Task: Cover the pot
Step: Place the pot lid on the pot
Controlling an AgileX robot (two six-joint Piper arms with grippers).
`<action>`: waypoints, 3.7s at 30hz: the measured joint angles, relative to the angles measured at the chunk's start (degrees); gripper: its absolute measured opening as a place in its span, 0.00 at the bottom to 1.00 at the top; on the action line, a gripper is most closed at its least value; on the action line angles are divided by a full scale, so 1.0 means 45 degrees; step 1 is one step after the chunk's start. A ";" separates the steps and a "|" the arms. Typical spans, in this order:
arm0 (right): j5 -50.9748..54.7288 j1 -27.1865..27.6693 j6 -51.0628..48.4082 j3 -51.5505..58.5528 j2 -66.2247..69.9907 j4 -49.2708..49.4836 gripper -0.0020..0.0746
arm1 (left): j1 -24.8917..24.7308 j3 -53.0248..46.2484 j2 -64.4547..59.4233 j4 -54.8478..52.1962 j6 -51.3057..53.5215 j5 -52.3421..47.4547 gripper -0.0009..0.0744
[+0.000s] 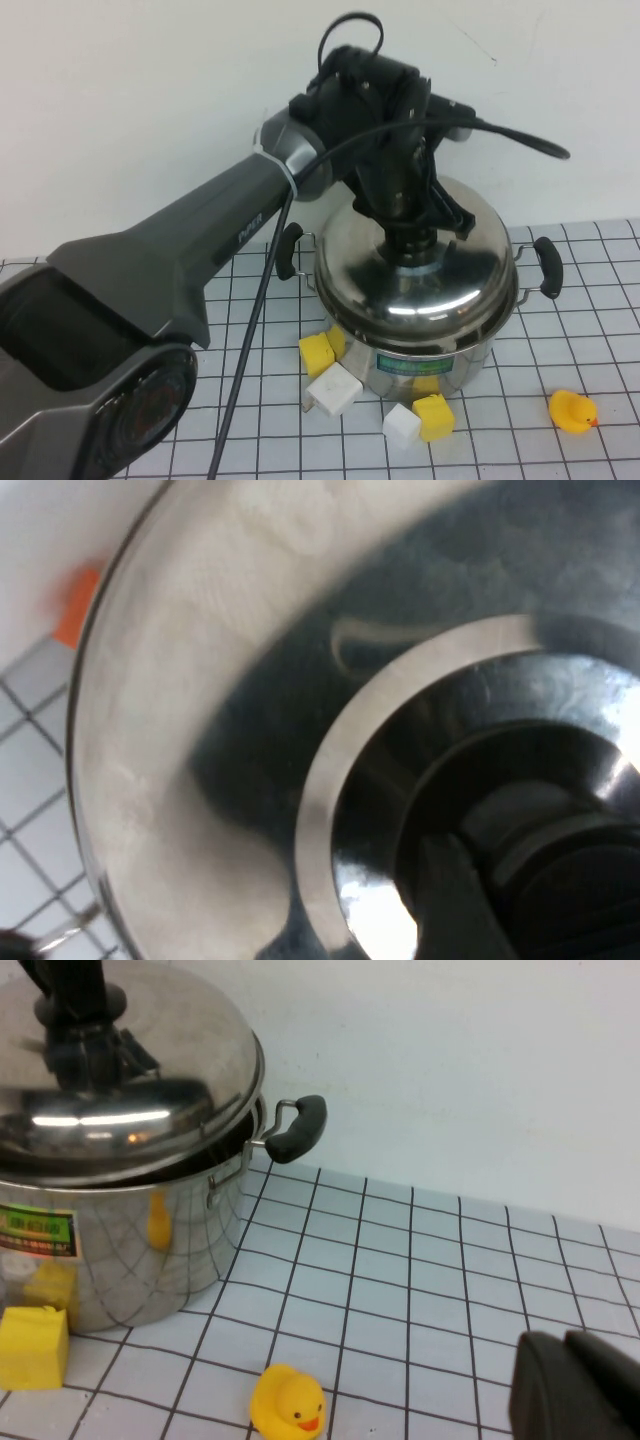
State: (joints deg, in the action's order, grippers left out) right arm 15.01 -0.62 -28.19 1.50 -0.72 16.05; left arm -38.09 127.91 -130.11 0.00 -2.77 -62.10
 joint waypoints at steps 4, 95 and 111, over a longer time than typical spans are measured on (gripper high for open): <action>0.0000 0.0000 0.0000 0.0000 0.0000 0.0000 0.02 | 0.0000 0.0510 0.0000 -0.0153 0.0000 -0.0444 0.44; 0.0000 0.0000 0.0000 0.0000 0.0000 0.0000 0.02 | 0.0000 0.0652 -0.0518 0.0422 -0.0893 -0.0123 0.45; 0.0000 0.0000 0.0000 0.0000 0.0000 0.0000 0.02 | 0.0000 0.0652 -0.0471 0.0682 -0.1037 0.0092 0.45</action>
State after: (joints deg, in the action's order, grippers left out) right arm 15.01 -0.62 -28.19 1.50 -0.72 16.05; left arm -38.09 130.84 -132.23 3.07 -7.43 -61.68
